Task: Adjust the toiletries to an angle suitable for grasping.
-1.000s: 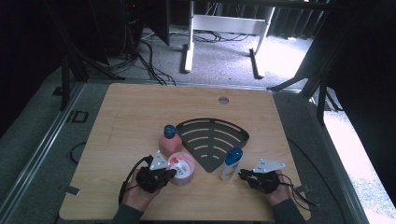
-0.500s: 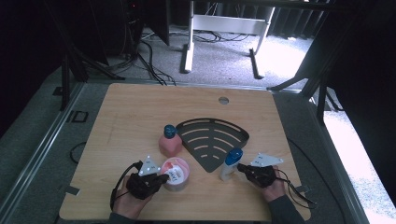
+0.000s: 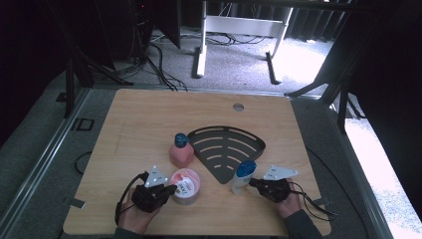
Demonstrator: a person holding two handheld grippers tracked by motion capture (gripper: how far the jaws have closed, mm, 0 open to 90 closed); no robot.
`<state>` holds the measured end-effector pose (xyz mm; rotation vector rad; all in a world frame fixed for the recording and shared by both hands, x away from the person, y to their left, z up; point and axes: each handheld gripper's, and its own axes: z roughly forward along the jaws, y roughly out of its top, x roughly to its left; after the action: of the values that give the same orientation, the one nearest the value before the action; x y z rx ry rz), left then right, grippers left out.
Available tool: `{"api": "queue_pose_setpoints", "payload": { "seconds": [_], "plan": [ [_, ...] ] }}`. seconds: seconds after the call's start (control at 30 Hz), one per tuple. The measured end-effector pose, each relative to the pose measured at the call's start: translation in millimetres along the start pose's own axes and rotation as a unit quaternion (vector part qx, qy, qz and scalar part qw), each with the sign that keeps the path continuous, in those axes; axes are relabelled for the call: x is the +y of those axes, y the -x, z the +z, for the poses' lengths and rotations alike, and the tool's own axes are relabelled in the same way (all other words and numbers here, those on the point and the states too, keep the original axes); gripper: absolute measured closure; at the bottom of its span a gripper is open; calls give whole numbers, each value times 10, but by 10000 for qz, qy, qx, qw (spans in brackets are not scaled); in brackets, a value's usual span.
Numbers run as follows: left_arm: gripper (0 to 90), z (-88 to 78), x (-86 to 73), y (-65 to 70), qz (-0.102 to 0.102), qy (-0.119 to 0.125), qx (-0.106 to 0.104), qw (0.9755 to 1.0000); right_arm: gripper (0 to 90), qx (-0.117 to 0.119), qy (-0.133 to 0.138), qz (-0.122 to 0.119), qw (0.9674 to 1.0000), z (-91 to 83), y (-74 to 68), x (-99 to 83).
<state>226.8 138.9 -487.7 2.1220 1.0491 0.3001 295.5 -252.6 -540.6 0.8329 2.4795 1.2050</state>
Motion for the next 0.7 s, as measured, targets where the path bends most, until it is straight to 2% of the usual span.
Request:
{"api": "queue_pose_setpoints", "payload": {
  "seconds": [0.07,0.23,0.27,0.33,0.37,0.47,0.6,0.63,0.7],
  "plan": [
    [896,-1,-1,-3,-7,6,12,10000,900,18,-20,-58,10000,10,-50,11],
    [884,-1,1,1,-12,12,32,10000,900,240,0,-105,9997,65,-161,40],
    [878,1,4,13,25,30,0,10000,900,281,-28,-194,9994,103,-236,66],
    [876,2,8,22,34,48,-19,10000,900,313,-29,-212,9993,115,-259,73],
    [875,2,16,33,38,79,-61,9999,900,424,-40,-265,9987,153,-320,88],
    [874,-7,47,72,104,166,-132,9997,900,439,-73,-333,9985,184,-369,101],
    [872,-38,157,197,379,354,-394,9979,900,602,-63,-458,9971,254,-482,136],
    [872,-38,157,197,379,354,-394,9979,900,628,-67,-471,9969,265,-501,142],
    [872,-8,249,315,615,376,-541,9959,900,680,-69,-480,9965,284,-527,150]
  ]
}}
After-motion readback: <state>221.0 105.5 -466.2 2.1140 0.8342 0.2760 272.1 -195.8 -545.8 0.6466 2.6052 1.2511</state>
